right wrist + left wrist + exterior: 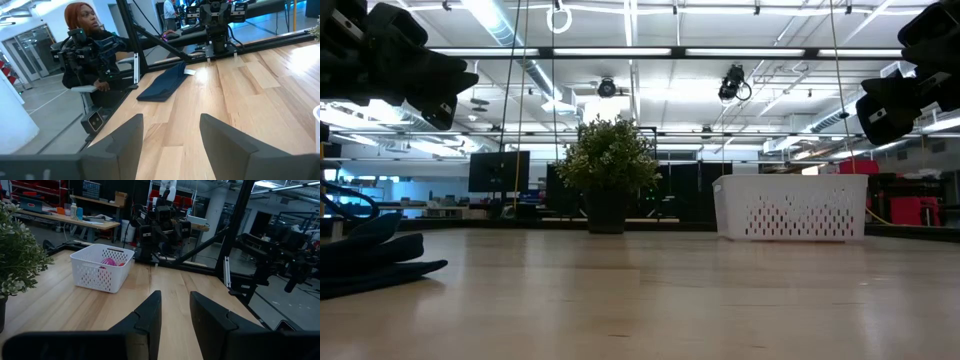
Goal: Pick and placing Produce into tupperware
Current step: Return to Home Position
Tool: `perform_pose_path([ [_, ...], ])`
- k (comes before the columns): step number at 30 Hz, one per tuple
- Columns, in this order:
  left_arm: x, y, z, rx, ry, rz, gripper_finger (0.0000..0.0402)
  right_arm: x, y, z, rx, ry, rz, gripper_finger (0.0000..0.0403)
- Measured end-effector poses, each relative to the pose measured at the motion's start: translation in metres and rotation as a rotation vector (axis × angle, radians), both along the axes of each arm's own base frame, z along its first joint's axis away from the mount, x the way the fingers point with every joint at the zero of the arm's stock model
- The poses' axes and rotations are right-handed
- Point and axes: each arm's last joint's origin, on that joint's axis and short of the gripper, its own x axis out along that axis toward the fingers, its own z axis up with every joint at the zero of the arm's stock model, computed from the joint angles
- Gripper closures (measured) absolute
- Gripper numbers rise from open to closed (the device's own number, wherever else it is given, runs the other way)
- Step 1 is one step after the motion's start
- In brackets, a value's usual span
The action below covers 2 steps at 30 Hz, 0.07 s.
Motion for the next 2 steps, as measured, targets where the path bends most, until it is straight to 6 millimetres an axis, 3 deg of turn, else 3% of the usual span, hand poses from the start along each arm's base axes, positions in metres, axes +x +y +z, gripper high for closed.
perform_pose_path([
  [2, 0.0000, 0.0000, -0.0001, 0.000, 0.000, 0.000, 0.0294, 0.0000, 0.0000, 0.0001, 0.000, 0.000, 0.000, 0.0199],
])
